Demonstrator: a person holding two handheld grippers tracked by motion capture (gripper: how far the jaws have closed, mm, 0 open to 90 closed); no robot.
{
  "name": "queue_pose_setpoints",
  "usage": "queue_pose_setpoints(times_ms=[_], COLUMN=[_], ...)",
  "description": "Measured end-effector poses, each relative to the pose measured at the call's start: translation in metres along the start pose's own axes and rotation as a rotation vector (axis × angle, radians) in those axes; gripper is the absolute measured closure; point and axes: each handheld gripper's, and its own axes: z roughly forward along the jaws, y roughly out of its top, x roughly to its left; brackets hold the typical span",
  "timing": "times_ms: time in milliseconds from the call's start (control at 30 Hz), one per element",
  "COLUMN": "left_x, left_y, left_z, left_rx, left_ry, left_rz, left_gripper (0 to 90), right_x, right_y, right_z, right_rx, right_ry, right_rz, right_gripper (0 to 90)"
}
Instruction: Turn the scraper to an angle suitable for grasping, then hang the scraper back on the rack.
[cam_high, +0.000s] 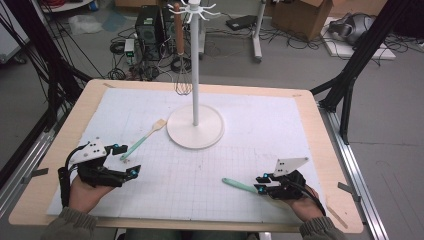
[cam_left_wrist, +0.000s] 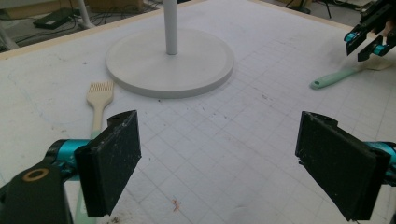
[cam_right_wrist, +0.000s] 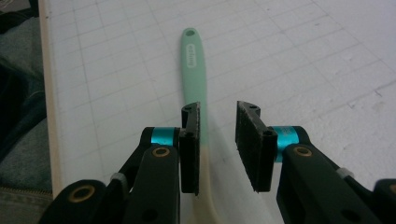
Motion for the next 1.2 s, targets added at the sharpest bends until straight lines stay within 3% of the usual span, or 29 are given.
queue_pose_setpoints(times_ms=[367,667,833,1200], left_x=[0.001,-0.001,-0.001,-0.003], left_y=[0.0,0.0,0.0,0.002], left_z=[0.002,0.001,0.0,0.0], left_rx=[-0.001,0.003,0.001,0.003], left_ry=[-0.008,-0.006,-0.001,-0.009], left_rz=[-0.003,-0.002,-0.001,0.004], left_gripper=[14.5,14.5,14.6,15.2], right_x=[0.007,0.009,0.009,0.006], right_y=[0.001,0.007,0.009,0.008], right_z=[0.01,0.027,0.027,0.027], right_rx=[0.021,0.076,0.089,0.081], right_ry=[-0.002,0.01,0.014,0.02], right_rz=[-0.031,-0.074,-0.071,-0.015], right_gripper=[69.1,76.1,78.3,79.8])
